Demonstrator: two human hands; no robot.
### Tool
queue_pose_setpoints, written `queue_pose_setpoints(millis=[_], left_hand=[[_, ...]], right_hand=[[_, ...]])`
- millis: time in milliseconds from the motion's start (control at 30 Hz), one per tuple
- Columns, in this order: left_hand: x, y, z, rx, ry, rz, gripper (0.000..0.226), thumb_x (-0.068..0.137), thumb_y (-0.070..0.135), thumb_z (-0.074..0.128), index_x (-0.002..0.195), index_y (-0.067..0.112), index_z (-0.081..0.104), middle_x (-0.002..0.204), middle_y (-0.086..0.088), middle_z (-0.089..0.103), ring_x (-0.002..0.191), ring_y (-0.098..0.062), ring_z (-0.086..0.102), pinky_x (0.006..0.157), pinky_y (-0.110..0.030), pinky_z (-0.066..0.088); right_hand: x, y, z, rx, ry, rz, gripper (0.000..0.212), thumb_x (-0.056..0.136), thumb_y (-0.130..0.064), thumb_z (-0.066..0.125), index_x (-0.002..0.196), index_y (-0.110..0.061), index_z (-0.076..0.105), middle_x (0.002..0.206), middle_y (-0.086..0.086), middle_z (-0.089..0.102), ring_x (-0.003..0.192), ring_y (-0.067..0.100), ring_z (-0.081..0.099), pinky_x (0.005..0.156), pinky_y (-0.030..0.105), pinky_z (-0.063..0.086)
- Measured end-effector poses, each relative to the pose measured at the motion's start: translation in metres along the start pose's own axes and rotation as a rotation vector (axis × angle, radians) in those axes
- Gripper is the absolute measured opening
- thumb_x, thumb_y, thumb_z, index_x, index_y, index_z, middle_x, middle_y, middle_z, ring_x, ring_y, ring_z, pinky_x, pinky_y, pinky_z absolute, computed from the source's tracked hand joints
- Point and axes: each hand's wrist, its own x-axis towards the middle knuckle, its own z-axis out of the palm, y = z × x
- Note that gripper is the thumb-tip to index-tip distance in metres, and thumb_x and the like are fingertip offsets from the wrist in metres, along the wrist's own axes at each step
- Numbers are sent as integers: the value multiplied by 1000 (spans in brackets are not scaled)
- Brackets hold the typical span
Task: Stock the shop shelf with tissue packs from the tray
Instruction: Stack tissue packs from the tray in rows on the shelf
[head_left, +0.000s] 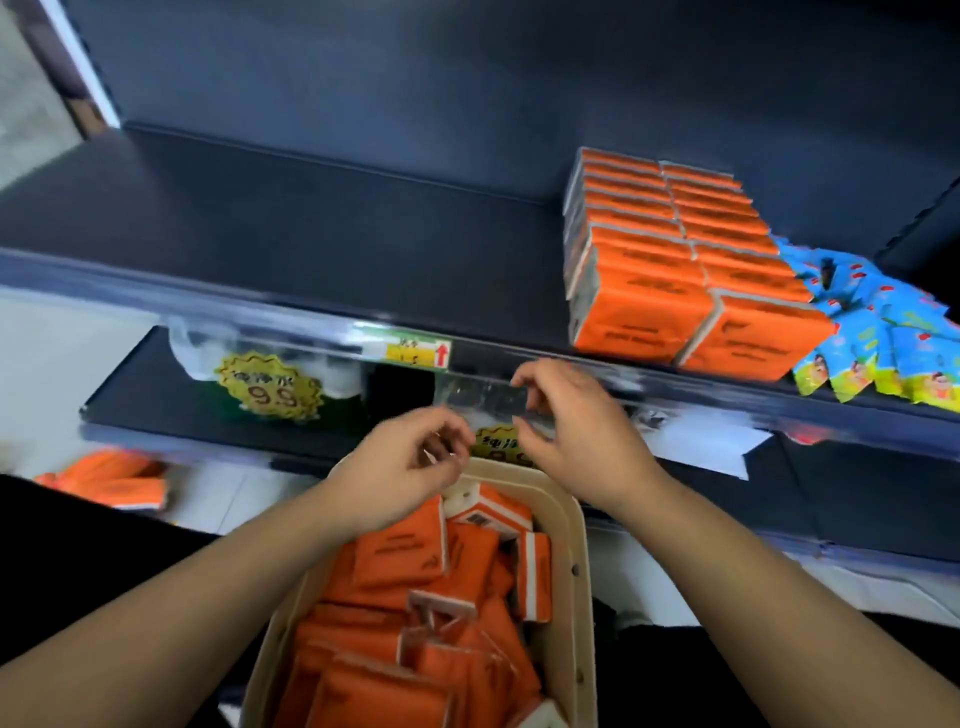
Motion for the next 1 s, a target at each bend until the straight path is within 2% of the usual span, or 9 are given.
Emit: queue_pose_setpoints(millis=[100, 167, 300, 433, 567, 667, 867, 933, 1000], left_hand=[[-7, -46, 13, 274, -163, -41, 26, 79, 17, 68, 105, 23, 63, 108, 5, 60, 94, -6, 61, 81, -16, 45], [-12, -75, 16, 389, -220, -116, 42, 73, 28, 66, 115, 24, 61, 116, 2, 56, 108, -13, 56, 93, -23, 43], [-21, -119, 19, 584, -334, -339, 68, 79, 31, 69, 139, 22, 41, 140, -8, 40, 132, -26, 38, 109, -34, 32], [-27, -147, 27, 693, -450, -473, 84, 80, 36, 67, 149, 20, 23, 145, -15, 32, 135, -35, 30, 112, -39, 28], [-26, -153, 37, 733, -425, -505, 85, 78, 38, 66, 149, 22, 21, 147, -13, 25, 136, -37, 23, 113, -46, 25], [-25, -151, 39, 776, -395, -522, 89, 77, 46, 67, 148, 24, 19, 149, -11, 25, 138, -35, 21, 111, -48, 23], [-26, -157, 34, 799, -423, -584, 92, 68, 61, 71, 141, 18, 33, 145, -19, 26, 136, -37, 21, 112, -45, 26], [-26, -156, 34, 789, -398, -586, 93, 69, 59, 73, 140, 16, 32, 146, -17, 30, 137, -36, 22, 112, -44, 24], [-26, -155, 34, 781, -378, -591, 89, 69, 59, 72, 135, 14, 33, 143, -14, 38, 136, -35, 24, 111, -44, 25]], right_hand=[[-20, -4, 48, 51, -209, 119, 40, 84, -23, 63, 121, -24, 47, 102, -9, 50, 101, 17, 53, 84, 35, 46], [-36, 0, 82, 80, -343, 256, 43, 84, -28, 65, 122, -25, 44, 110, -6, 54, 105, 18, 55, 85, 34, 46], [-71, 21, 136, 77, -581, 491, 54, 82, -39, 61, 127, -32, 33, 125, 3, 55, 112, 27, 57, 92, 44, 49], [-95, 38, 163, -3, -748, 588, 66, 81, -50, 53, 138, -28, 27, 135, 7, 52, 118, 33, 54, 101, 51, 41], [-106, 40, 184, 177, -783, 711, 76, 86, -64, 50, 147, -25, 24, 145, 3, 47, 128, 29, 49, 109, 45, 35], [-109, 37, 198, 238, -729, 806, 86, 80, -74, 44, 150, -33, 14, 150, -2, 40, 135, 29, 41, 113, 54, 23], [-106, 32, 236, 587, -436, 1051, 125, 42, -97, 52, 144, -26, 38, 142, -1, 52, 128, 27, 51, 109, 48, 38], [-102, 29, 233, 654, -358, 1120, 120, 42, -88, 64, 140, -23, 45, 137, 1, 57, 123, 26, 55, 106, 47, 42], [-97, 25, 223, 677, -307, 1180, 89, 62, -62, 78, 134, -15, 54, 130, 5, 62, 118, 28, 59, 102, 42, 46]])
